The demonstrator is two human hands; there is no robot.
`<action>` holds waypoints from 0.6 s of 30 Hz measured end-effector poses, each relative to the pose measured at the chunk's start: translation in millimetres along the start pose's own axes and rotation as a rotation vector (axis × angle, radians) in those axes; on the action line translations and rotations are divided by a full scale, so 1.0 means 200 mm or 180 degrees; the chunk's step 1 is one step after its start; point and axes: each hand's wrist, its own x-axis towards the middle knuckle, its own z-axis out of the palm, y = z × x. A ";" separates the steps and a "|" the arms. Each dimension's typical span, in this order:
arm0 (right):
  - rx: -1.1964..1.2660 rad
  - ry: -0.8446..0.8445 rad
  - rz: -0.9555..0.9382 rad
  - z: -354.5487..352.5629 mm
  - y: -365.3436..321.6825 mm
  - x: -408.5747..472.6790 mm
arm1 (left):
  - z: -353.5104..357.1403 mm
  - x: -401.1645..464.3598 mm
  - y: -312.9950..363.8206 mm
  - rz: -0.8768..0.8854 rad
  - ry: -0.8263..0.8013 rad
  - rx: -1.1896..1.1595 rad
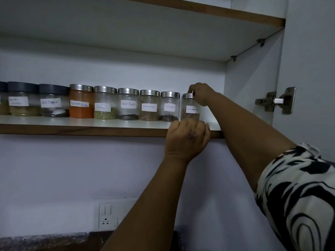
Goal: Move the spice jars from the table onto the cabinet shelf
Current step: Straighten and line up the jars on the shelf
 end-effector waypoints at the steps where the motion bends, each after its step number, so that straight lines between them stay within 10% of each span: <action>1: 0.0134 0.0092 -0.0003 0.03 0.01 0.01 | 0.01 0.00 0.00 0.0013 0.0030 -0.0001; 13: 0.1191 0.0687 0.0277 0.09 0.06 0.02 | 0.00 0.00 0.00 -0.0021 0.0062 0.0061; 18: 0.0940 0.0162 0.0296 0.10 0.07 0.01 | 0.00 0.00 0.01 -0.0023 0.0050 0.0131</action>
